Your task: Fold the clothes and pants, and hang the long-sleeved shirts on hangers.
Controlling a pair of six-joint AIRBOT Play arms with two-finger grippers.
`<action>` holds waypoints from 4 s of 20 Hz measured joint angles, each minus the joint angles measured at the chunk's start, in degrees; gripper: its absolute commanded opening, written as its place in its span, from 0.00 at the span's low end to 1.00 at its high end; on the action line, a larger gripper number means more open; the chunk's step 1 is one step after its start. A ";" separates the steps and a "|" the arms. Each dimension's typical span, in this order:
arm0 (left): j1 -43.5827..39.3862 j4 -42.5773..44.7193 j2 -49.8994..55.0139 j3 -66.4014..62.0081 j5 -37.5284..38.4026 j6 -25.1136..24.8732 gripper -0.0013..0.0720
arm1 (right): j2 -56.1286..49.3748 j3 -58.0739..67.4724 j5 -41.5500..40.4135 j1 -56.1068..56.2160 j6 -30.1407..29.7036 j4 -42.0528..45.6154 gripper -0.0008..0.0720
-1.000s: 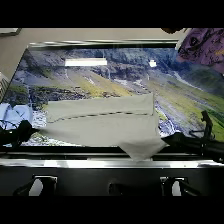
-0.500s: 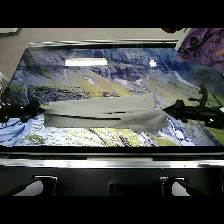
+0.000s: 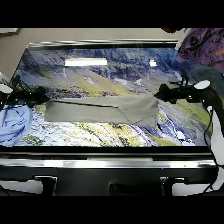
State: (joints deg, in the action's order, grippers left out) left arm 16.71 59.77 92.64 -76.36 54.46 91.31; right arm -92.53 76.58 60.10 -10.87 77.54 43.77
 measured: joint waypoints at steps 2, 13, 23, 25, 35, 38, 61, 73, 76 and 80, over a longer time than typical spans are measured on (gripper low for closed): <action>-0.20 0.37 2.75 -2.32 -0.07 0.07 0.04 | -2.89 3.23 -0.72 0.90 1.22 0.59 0.06; -0.35 1.31 10.08 -6.88 -0.79 0.39 0.85 | -12.35 8.24 -0.57 3.89 5.18 2.08 0.51; 3.54 2.84 5.35 -14.40 7.39 0.42 0.85 | -14.12 15.52 20.35 -10.34 1.64 4.09 0.90; 3.72 3.26 4.79 -14.64 8.41 0.44 0.85 | -16.28 15.69 22.86 -10.80 -0.39 3.58 0.90; 3.87 3.82 4.17 -14.86 9.62 0.63 0.85 | -23.87 15.96 24.46 -6.03 -5.11 -1.99 0.62; 3.72 3.85 4.17 -14.88 9.66 0.63 0.84 | -24.74 15.89 23.28 -2.67 -5.57 -0.92 0.16; -46.80 -25.38 24.37 -24.52 -5.92 7.69 0.04 | 9.92 26.12 33.59 0.98 20.11 34.27 0.06; -60.41 -43.67 42.80 -42.07 -10.99 14.19 0.04 | 10.58 32.65 37.53 0.98 23.26 36.22 0.06; -59.10 -44.85 42.73 -42.42 -10.75 13.60 0.04 | 10.51 32.74 37.29 0.98 23.26 36.22 0.06; -52.68 -40.46 38.42 -42.18 -4.13 12.28 0.04 | 9.81 32.74 35.78 1.49 24.17 33.83 0.06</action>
State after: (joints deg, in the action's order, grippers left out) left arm -35.97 19.31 131.07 -118.54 50.33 103.59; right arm -82.72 109.32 95.88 -9.39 101.71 77.60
